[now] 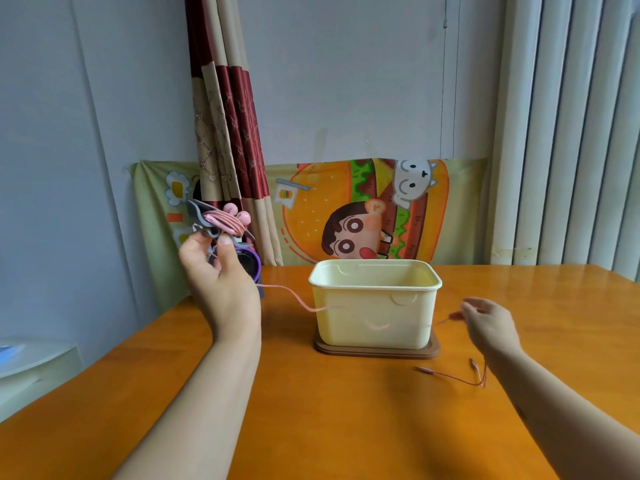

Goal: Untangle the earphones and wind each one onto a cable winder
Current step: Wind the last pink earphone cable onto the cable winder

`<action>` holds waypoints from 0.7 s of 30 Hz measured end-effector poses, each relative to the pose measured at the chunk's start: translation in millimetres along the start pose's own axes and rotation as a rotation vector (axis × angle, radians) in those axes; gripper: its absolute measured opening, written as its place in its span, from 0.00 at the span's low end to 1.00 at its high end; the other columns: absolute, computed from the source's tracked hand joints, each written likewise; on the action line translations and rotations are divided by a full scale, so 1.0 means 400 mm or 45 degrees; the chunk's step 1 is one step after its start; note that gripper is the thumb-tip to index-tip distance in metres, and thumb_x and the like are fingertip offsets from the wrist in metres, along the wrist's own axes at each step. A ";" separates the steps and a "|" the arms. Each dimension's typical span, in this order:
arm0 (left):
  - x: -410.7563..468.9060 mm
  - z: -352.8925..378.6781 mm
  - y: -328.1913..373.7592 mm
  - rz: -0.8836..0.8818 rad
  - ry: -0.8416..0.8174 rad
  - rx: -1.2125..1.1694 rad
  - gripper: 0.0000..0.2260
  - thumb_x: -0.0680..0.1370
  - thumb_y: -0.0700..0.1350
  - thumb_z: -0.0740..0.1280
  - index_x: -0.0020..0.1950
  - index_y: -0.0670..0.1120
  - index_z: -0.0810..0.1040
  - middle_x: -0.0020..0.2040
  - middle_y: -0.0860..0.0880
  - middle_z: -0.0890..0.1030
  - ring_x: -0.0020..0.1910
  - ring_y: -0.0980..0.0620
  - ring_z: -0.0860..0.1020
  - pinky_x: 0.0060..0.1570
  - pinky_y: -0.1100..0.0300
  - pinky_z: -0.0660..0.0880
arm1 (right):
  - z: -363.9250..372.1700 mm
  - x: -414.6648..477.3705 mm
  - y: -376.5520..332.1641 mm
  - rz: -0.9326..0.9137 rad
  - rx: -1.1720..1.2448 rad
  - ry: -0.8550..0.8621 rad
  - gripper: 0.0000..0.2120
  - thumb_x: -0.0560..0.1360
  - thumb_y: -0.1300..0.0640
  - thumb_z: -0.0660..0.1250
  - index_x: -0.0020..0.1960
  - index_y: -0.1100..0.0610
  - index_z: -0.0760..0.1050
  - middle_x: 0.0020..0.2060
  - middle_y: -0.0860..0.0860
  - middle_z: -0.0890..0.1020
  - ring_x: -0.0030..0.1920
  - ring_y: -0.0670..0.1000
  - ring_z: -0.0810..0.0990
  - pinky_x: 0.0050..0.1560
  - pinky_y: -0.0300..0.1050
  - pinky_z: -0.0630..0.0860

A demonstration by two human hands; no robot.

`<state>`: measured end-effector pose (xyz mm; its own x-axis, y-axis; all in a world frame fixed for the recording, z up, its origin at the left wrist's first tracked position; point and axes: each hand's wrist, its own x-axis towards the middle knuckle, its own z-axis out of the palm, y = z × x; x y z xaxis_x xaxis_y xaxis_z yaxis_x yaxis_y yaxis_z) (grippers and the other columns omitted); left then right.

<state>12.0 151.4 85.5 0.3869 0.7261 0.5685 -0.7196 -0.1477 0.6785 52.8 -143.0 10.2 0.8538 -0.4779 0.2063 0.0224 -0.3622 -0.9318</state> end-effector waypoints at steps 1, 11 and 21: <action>-0.002 0.002 0.004 -0.007 -0.015 0.006 0.11 0.82 0.38 0.60 0.63 0.38 0.70 0.61 0.42 0.78 0.60 0.51 0.78 0.54 0.70 0.72 | 0.000 -0.002 -0.001 -0.006 -0.100 -0.111 0.14 0.80 0.59 0.59 0.64 0.63 0.73 0.43 0.55 0.82 0.51 0.63 0.80 0.51 0.54 0.77; -0.074 0.036 0.121 -0.048 -0.337 -0.178 0.09 0.81 0.35 0.60 0.51 0.50 0.73 0.46 0.57 0.81 0.43 0.67 0.80 0.46 0.71 0.74 | 0.048 -0.102 -0.172 -0.622 -0.361 -0.505 0.16 0.76 0.52 0.68 0.63 0.53 0.75 0.59 0.49 0.79 0.56 0.46 0.76 0.57 0.39 0.74; -0.097 0.035 0.167 -0.454 -0.652 -0.380 0.09 0.81 0.40 0.62 0.49 0.51 0.80 0.39 0.59 0.83 0.43 0.63 0.80 0.45 0.68 0.74 | 0.074 -0.300 -0.337 -0.609 0.478 -1.085 0.11 0.81 0.56 0.59 0.54 0.59 0.78 0.29 0.48 0.74 0.29 0.46 0.71 0.35 0.42 0.72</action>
<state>-43.2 103.9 115.4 0.8002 0.2764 0.5323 -0.5972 0.2857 0.7495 -37.1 -13.0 102.3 0.7941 0.4244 0.4351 0.4899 -0.0234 -0.8714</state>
